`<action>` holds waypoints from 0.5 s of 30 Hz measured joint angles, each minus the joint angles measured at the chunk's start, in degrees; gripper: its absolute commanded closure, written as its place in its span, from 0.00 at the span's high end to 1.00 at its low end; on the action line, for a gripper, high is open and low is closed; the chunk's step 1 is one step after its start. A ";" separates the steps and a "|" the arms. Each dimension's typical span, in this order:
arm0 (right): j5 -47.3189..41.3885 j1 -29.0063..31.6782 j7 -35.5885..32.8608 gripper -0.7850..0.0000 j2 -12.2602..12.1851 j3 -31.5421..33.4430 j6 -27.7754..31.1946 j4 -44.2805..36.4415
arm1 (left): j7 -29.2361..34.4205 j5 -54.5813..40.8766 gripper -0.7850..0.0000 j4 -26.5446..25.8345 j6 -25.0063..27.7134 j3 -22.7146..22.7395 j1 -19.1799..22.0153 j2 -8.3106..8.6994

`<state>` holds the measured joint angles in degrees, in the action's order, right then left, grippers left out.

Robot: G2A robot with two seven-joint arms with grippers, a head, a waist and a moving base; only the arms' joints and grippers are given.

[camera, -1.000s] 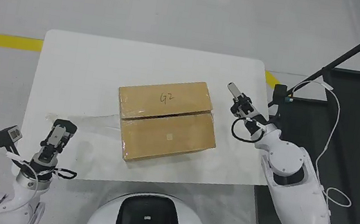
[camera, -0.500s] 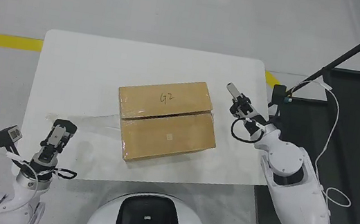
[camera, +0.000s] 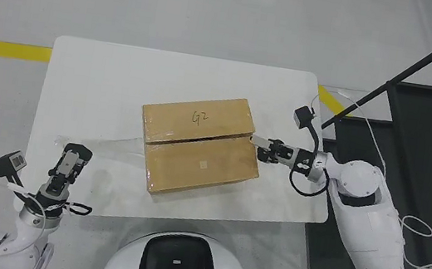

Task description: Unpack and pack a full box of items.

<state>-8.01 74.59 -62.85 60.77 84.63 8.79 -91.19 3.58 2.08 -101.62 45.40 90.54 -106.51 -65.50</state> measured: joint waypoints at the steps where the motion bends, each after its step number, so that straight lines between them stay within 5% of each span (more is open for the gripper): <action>1: -0.09 -0.39 -1.48 1.00 -0.13 0.11 0.54 0.39 | 0.00 0.00 1.00 0.00 0.00 0.00 0.00 0.00; 15: 0.22 -1.96 -3.32 1.00 -0.45 0.49 1.66 2.22 | 0.00 0.00 1.00 0.00 0.00 0.00 0.00 0.00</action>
<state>-7.79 72.63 -66.18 60.32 85.12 10.45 -88.97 3.58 2.08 -101.62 45.40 90.54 -106.51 -65.50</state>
